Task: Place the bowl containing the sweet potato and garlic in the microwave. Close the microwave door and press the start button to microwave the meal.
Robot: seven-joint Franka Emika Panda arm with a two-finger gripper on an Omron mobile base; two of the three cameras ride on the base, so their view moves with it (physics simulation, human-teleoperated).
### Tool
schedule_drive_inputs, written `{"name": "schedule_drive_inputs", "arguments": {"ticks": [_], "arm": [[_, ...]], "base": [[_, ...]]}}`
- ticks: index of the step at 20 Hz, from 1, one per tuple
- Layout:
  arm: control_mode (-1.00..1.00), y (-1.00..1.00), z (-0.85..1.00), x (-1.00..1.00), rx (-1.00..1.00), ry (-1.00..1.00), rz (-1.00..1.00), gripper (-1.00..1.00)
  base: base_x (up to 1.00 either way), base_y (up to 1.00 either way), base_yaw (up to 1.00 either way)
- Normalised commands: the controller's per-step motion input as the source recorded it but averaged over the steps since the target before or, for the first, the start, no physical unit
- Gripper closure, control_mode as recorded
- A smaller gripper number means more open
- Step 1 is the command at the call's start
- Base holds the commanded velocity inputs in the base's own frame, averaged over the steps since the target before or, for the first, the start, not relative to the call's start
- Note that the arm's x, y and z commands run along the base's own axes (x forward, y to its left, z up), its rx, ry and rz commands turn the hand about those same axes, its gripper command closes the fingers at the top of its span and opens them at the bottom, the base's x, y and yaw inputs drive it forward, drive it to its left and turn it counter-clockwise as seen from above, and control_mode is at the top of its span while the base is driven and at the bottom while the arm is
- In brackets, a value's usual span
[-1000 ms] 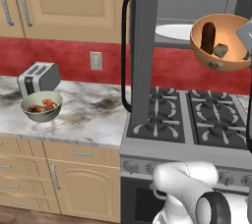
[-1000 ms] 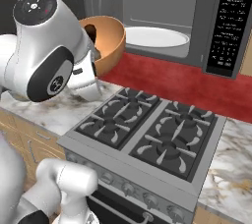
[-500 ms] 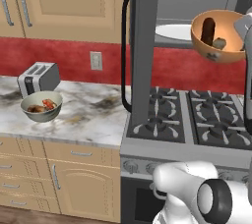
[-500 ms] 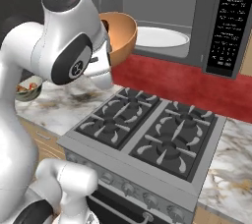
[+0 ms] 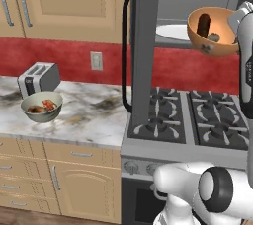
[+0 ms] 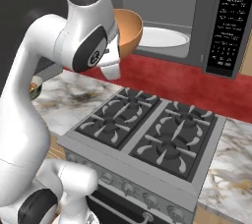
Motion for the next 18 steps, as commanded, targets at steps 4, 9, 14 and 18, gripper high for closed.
{"name": "schedule_drive_inputs", "arguments": {"ticks": [4,9,14,18], "arm": [[-1.0,-0.02,0.09,0.49,0.13,0.0,-0.03,1.0],[-1.0,-0.09,0.07,0.51,0.11,0.0,-0.03,1.0],[-1.0,-0.12,0.05,0.49,0.04,0.0,-0.04,1.0],[-1.0,-0.11,0.0,0.47,0.0,0.0,-0.02,1.0]], "base": [[0.0,0.0,0.0],[0.0,0.0,0.0],[0.0,0.0,0.0],[0.0,0.0,0.0]]}}
